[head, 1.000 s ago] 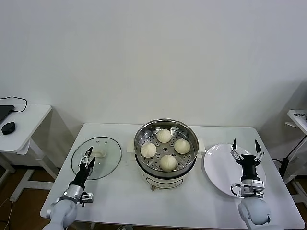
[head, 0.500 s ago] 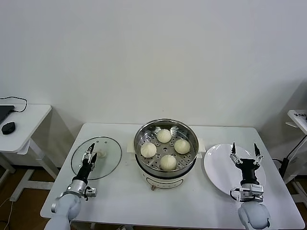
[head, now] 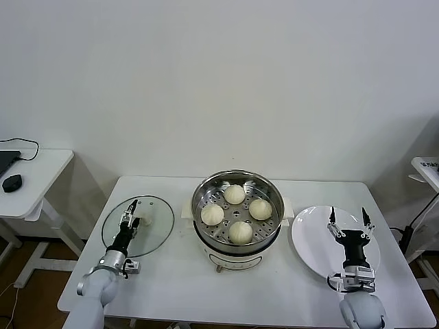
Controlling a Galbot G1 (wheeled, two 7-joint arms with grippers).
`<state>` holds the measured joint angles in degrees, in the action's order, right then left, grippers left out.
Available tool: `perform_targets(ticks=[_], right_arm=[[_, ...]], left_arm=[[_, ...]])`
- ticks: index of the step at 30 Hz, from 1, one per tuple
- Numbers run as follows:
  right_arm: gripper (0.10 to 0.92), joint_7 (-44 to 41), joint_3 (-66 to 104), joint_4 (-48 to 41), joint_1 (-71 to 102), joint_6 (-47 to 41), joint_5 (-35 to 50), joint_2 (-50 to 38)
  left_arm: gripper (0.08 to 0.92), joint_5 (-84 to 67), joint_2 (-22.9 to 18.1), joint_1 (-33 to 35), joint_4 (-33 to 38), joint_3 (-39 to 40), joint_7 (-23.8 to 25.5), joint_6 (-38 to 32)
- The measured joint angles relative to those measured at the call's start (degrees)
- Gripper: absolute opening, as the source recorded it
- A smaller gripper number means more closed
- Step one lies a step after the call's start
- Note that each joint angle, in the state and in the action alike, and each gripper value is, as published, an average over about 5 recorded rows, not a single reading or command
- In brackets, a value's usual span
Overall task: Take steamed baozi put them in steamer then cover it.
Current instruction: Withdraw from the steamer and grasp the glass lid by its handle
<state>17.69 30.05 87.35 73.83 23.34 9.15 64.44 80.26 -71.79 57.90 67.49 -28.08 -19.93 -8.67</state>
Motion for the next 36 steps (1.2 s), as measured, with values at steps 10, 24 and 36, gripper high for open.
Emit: perform_targets(ticks=[10,24,36], right_arm=[[0.823,-0.29,0.17,-0.1,0.31,0.29,-0.78,0.54],[0.823,-0.37,-0.03,-0.34,0.02,0.44,-1.82,1.1],[0.823,-0.42,-0.34,0.29,-0.16,0.66,-2.87,1.36]], left_arm=[[0.749,-0.15,-0.39,-2.35,-3.06,0.16,-0.04,-0.9],[0.325,-1.92,0.06,-3.14,-4.69,0.61,1.02,-0.92],[0.189,-7.96,1.68,-1.7,-1.62,1.07,2.13,0.47]])
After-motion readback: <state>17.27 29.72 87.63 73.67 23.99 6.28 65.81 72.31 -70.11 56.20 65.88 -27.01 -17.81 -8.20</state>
